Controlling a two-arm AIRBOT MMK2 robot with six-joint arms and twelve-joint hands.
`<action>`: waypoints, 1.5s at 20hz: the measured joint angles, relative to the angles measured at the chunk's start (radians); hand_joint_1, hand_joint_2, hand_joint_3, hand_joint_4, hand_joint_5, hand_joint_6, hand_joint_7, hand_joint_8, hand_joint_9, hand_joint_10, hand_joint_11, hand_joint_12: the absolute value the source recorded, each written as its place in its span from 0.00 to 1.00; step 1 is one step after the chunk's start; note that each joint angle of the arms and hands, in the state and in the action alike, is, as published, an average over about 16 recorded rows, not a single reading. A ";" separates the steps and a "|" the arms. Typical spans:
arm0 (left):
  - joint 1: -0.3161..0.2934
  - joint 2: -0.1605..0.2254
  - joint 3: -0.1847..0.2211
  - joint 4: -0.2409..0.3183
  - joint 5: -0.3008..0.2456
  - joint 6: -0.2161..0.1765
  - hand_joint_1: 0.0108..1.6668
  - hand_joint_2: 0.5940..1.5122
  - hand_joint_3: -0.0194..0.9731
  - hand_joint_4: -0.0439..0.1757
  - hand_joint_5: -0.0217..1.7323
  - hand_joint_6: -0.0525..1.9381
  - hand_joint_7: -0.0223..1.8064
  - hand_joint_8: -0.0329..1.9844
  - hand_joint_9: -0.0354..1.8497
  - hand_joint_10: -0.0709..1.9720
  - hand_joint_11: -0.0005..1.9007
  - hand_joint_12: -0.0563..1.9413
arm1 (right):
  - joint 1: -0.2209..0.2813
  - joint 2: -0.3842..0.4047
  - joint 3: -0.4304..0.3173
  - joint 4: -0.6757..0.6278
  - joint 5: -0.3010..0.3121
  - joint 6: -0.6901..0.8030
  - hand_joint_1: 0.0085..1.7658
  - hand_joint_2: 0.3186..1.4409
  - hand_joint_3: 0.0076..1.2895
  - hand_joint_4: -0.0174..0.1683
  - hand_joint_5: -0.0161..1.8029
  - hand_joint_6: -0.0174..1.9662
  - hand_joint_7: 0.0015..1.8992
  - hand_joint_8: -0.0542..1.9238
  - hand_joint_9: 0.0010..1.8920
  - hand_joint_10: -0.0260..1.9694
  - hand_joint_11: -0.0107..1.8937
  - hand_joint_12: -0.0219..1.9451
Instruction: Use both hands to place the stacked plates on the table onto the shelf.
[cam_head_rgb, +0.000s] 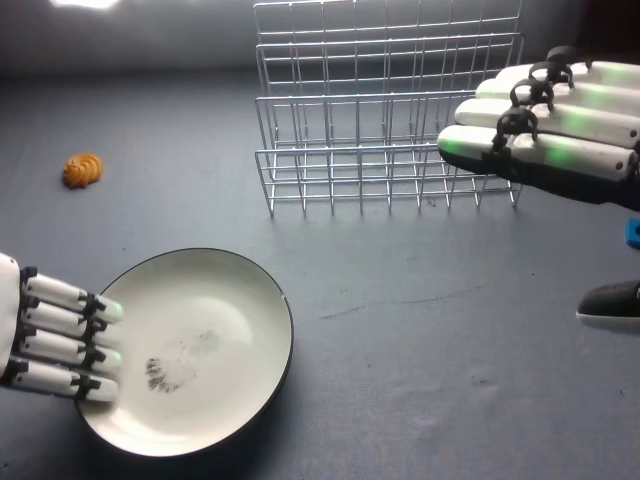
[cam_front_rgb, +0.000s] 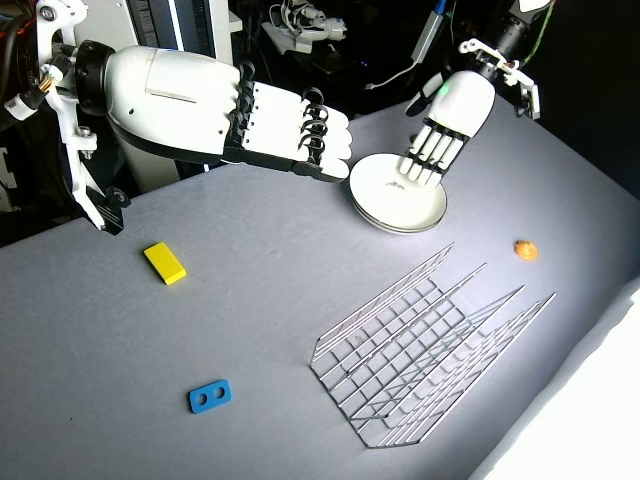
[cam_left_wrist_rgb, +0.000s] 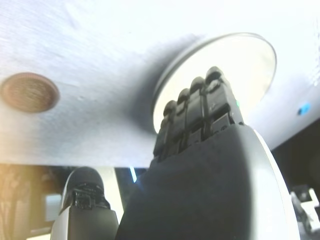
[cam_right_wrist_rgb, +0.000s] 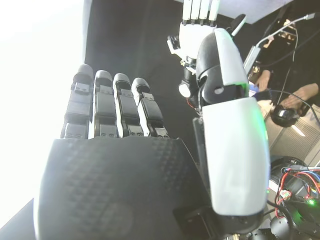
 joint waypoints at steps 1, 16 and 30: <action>0.005 0.000 0.000 0.001 0.002 -0.004 0.00 0.53 0.03 0.18 0.02 0.02 0.02 0.01 0.03 0.04 0.01 0.02 | 0.000 0.000 0.000 0.000 0.000 0.000 0.54 0.70 0.01 0.09 0.02 0.02 0.01 0.03 0.01 0.01 0.02 0.09; 0.058 -0.031 0.013 0.017 -0.041 -0.043 0.00 0.53 0.03 0.15 0.00 0.01 0.02 0.01 0.03 0.04 0.01 0.02 | -0.003 -0.002 0.000 0.000 0.005 -0.001 0.52 0.70 0.01 0.09 0.02 0.02 0.01 0.03 0.01 0.01 0.02 0.08; 0.052 -0.047 0.017 -0.025 -0.047 -0.046 0.00 0.55 0.03 0.17 0.01 0.02 0.02 0.01 0.03 0.04 0.01 0.02 | -0.007 -0.004 0.000 0.000 0.008 -0.002 0.52 0.70 0.01 0.09 0.02 0.02 0.01 0.03 0.01 0.01 0.02 0.07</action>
